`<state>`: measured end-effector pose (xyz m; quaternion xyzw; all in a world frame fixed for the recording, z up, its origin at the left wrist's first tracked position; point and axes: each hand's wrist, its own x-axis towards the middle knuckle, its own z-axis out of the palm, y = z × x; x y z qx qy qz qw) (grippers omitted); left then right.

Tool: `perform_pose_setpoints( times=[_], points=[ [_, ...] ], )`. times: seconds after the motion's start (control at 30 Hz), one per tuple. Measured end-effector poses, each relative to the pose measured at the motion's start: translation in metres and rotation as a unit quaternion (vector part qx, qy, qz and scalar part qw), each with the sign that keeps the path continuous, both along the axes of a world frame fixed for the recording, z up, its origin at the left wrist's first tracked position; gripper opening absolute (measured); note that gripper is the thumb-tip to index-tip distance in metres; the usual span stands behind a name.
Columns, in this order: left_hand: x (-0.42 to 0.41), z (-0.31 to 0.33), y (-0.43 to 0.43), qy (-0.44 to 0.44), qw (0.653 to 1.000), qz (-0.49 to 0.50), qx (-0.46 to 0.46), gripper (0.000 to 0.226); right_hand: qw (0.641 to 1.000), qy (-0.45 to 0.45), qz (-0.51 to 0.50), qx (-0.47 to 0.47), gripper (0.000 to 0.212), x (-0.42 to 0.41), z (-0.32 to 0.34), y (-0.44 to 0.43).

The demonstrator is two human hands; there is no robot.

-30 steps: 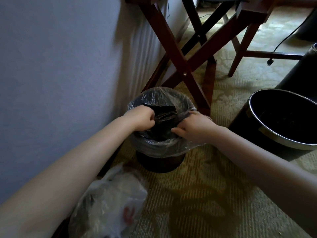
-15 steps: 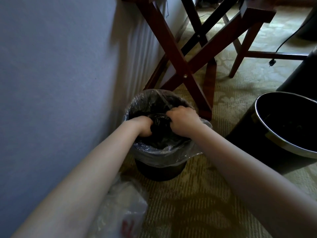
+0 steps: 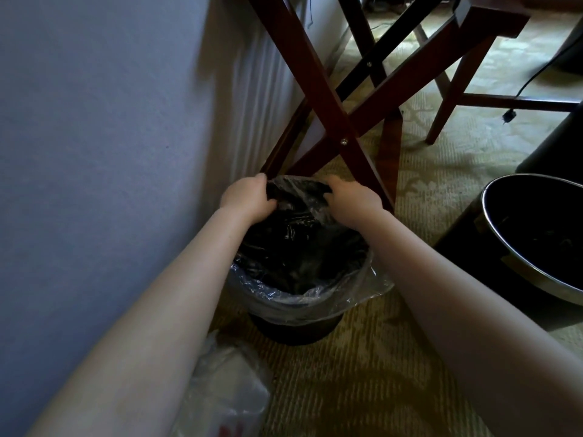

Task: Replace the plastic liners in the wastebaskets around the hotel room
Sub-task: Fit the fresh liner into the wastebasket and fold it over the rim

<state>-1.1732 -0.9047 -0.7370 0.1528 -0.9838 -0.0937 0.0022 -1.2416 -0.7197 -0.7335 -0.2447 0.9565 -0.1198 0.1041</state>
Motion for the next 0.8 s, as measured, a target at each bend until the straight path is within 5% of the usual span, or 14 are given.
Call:
perform_pose_setpoints(
  times=[0.1, 0.23, 0.33, 0.43, 0.53, 0.67, 0.8],
  points=[
    [0.005, -0.001, -0.006, -0.021, 0.999, 0.016, -0.047, 0.026, 0.998, -0.061, -0.019, -0.021, 0.031, -0.007, 0.001, 0.01],
    [0.013, -0.003, 0.0, -0.044, 0.994, 0.002, -0.103, 0.049, 0.988, -0.133, -0.032, -0.069, 0.043, -0.006, 0.003, 0.018],
    [0.017, 0.004, 0.02, 0.029, 0.987, -0.028, -0.154, 0.063, 0.981, -0.143, -0.049, -0.12, 0.059, 0.0, 0.007, 0.026],
    [0.02, 0.028, 0.059, 0.059, 0.995, -0.072, -0.025, 0.029, 0.985, -0.082, -0.068, -0.137, 0.061, 0.002, 0.019, 0.038],
    [0.029, 0.05, 0.113, -0.088, 0.976, -0.086, 0.179, 0.033, 0.989, -0.069, -0.074, -0.112, 0.044, -0.002, 0.032, 0.046],
    [0.033, 0.038, 0.175, -0.244, 0.955, -0.089, 0.142, 0.06, 0.985, -0.159, -0.047, -0.045, 0.039, 0.004, 0.036, 0.042],
    [0.056, 0.019, 0.167, -0.211, 0.972, -0.052, 0.085, 0.029, 0.99, -0.138, -0.009, 0.027, 0.031, 0.012, 0.027, 0.03]
  ],
)
